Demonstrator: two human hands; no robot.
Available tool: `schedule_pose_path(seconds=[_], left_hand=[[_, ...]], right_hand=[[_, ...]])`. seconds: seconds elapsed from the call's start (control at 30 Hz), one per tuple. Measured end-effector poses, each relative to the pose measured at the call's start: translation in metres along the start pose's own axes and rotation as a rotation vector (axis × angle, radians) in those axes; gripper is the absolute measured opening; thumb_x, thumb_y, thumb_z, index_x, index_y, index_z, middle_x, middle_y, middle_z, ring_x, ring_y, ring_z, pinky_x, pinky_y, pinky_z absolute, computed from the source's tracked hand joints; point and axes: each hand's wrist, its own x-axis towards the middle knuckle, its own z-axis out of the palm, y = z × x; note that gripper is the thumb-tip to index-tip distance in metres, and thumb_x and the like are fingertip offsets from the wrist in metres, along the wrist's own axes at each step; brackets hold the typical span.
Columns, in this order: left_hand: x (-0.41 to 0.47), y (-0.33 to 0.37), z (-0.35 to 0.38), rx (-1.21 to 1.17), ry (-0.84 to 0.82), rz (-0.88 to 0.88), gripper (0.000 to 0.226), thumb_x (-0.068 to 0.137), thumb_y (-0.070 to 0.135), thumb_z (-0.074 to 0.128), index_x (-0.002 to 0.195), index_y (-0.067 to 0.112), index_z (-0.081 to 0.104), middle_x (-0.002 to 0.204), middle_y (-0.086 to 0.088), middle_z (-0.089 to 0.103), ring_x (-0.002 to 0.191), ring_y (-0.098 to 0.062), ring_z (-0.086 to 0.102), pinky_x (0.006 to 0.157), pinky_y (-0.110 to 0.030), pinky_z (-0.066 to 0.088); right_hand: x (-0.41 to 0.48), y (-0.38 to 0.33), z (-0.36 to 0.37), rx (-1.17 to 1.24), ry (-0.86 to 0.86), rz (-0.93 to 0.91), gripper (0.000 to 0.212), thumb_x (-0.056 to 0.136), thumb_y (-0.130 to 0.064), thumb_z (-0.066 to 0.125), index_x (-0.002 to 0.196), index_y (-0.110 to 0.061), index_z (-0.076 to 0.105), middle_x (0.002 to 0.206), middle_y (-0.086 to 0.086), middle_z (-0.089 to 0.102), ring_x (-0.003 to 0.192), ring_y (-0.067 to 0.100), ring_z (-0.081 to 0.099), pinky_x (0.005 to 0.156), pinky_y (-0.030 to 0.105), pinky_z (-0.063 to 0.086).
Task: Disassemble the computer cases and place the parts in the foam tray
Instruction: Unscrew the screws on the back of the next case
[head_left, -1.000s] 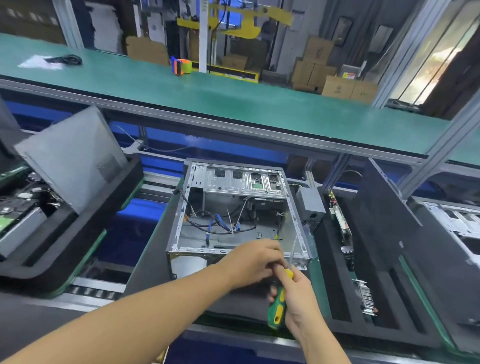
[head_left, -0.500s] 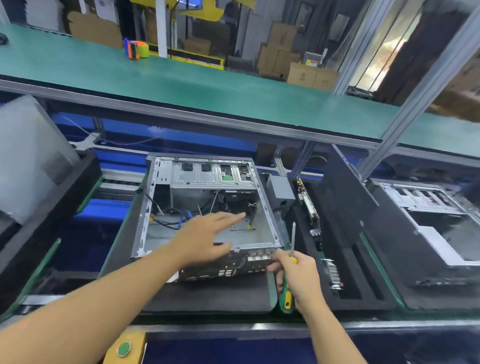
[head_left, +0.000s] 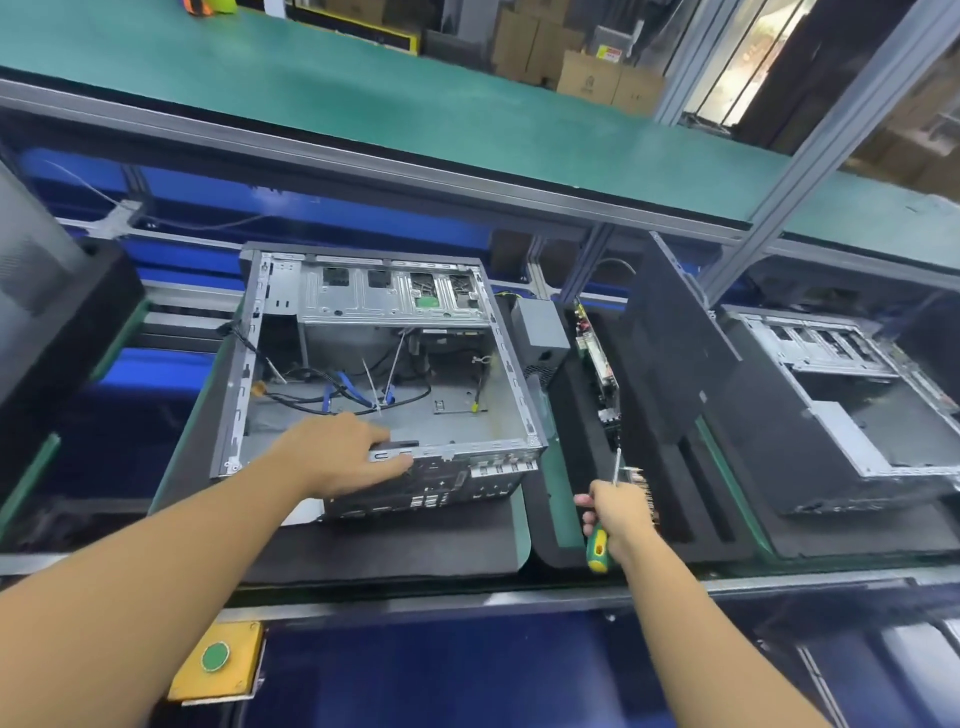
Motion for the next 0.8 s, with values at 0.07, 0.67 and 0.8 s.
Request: schedule_pose_path(seconds=[0.07, 0.67, 0.8], left_hand=[[0.0, 0.0, -0.001, -0.011, 0.003, 0.005, 0.065, 0.079, 0.082, 0.026, 0.099, 0.031, 0.061, 0.072, 0.008, 0.054, 0.072, -0.012, 0.055, 0.066, -0.031, 0.045], [-0.021, -0.033, -0.018, -0.001, -0.286, 0.058, 0.049, 0.088, 0.043, 0.068, 0.129, 0.021, 0.051, 0.114, 0.006, 0.064, 0.103, -0.025, 0.06, 0.081, -0.034, 0.046], [-0.019, -0.028, -0.016, 0.024, -0.231, 0.025, 0.014, 0.083, 0.028, 0.065, 0.084, 0.018, 0.055, 0.071, 0.006, 0.065, 0.072, -0.02, 0.06, 0.059, -0.032, 0.046]], right_hand=[[-0.019, 0.007, 0.008, 0.151, -0.065, 0.015, 0.005, 0.091, -0.007, 0.046, 0.088, -0.008, 0.05, 0.069, 0.009, 0.053, 0.042, 0.015, 0.039, 0.039, 0.025, 0.038], [-0.153, 0.043, 0.109, 0.498, -0.552, -0.292, 0.025, 0.109, -0.02, 0.04, 0.122, -0.028, 0.059, 0.074, 0.009, 0.056, 0.058, 0.023, 0.055, 0.059, 0.035, 0.052], [-0.162, 0.061, 0.126, 0.411, -0.558, -0.289, 0.023, 0.106, -0.027, 0.04, 0.112, -0.029, 0.062, 0.066, 0.005, 0.046, 0.047, 0.02, 0.041, 0.049, 0.028, 0.04]])
